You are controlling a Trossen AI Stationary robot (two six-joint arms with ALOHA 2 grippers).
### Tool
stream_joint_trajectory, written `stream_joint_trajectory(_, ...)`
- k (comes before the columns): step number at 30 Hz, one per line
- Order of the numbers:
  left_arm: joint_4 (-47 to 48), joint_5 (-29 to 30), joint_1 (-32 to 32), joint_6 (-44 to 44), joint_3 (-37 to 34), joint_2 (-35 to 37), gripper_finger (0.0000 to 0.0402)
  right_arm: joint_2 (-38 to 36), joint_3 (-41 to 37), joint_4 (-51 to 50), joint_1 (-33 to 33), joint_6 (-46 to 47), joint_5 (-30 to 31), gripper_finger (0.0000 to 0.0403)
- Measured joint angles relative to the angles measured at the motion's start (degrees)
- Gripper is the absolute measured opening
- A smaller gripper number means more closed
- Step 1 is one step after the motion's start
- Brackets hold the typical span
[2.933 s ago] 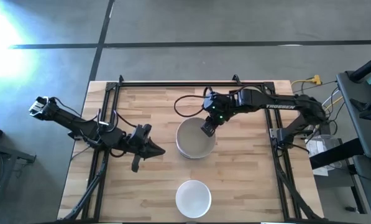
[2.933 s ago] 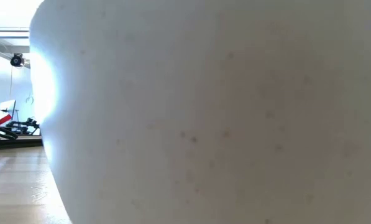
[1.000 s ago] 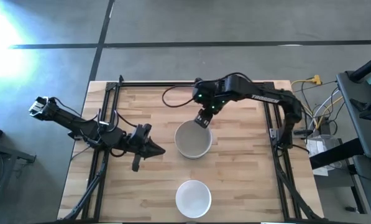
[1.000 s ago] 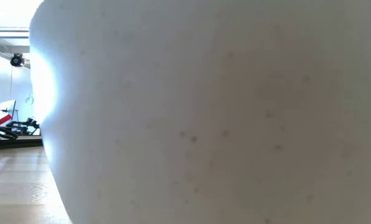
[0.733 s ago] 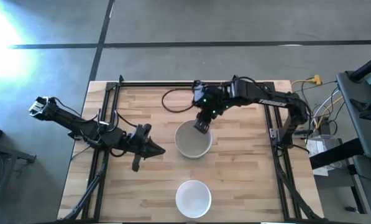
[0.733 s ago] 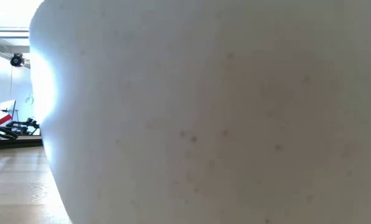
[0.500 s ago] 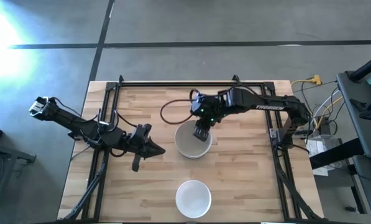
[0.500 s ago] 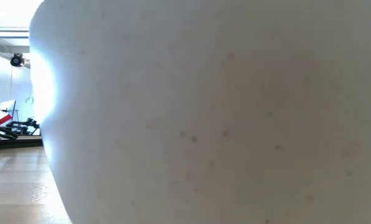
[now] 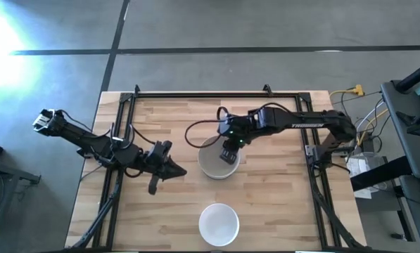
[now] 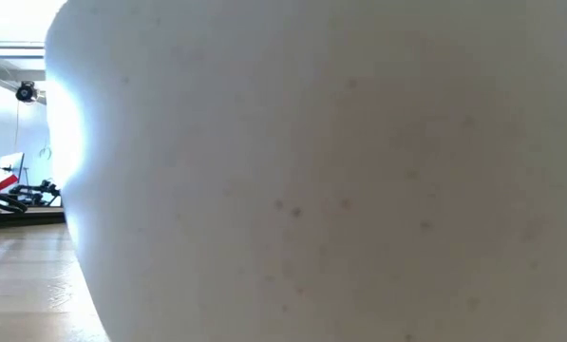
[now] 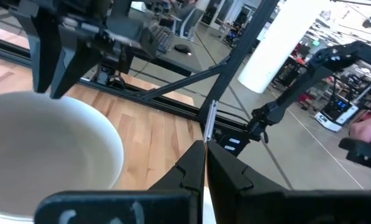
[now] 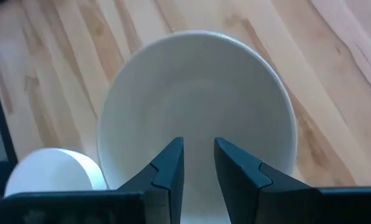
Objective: Nest bowls inside each other
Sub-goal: Stack the light brown bowl on top of the white bowl, then stack the white bowl on top of the light brown bowl
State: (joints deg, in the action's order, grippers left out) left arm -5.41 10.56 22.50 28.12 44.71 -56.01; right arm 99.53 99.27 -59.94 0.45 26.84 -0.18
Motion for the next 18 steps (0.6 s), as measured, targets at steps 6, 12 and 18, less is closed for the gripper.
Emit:
stream_joint_trajectory(6,0.44,-0.17,0.00,-0.02,0.00,0.00,0.0000,-4.13,-3.87,3.81,0.04,1.95,0.50,0.0084)
stream_joint_trajectory(12,0.41,-0.16,0.00,-0.02,0.00,0.00,0.0000,-8.90,-8.63,5.44,0.26,4.23,2.06,0.0084)
stream_joint_trajectory(18,0.37,-0.16,0.00,-0.02,0.00,0.00,0.0000,-13.35,-14.18,6.29,1.44,7.96,2.99,0.0084)
